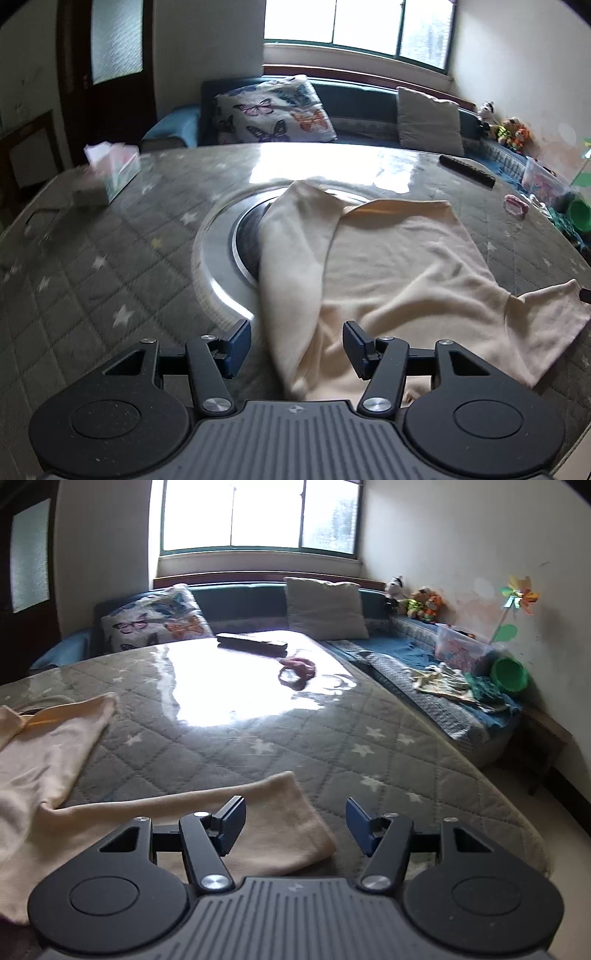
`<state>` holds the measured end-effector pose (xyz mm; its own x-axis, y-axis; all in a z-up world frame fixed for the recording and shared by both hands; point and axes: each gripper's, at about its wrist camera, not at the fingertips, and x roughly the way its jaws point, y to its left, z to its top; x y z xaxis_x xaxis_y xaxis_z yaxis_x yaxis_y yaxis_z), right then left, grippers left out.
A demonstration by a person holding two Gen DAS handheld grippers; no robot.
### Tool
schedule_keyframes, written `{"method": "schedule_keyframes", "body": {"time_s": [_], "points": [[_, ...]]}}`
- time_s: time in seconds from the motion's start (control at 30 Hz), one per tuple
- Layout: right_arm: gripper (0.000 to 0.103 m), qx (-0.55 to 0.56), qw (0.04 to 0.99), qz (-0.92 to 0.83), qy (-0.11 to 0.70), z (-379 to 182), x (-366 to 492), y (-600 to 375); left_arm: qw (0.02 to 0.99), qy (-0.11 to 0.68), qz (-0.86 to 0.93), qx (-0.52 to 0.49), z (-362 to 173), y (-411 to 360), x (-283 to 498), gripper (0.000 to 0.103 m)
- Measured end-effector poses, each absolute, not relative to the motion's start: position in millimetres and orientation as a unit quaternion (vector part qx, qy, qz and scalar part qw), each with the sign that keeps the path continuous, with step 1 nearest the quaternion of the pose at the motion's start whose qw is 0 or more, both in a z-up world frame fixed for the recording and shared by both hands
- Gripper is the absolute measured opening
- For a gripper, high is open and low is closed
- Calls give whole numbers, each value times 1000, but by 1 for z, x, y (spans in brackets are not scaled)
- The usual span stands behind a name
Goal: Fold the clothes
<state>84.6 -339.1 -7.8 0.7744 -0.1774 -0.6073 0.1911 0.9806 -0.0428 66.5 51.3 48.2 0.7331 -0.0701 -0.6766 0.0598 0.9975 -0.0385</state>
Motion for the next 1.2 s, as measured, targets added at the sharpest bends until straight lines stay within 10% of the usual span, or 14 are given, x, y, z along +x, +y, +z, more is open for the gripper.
{"method": "schedule_keyframes", "body": {"time_s": [0.83,1.0,1.2], "points": [[71,17,933,-20,360,-29,113,-310,921,383,-57,47,-4,-9,249,42],[72,16,932,-22,361,-30,115,-310,926,374,-37,37,-5,2,254,12],[72,16,933,-23,360,-30,114,-309,936,352,-5,-17,13,41,245,3]]}}
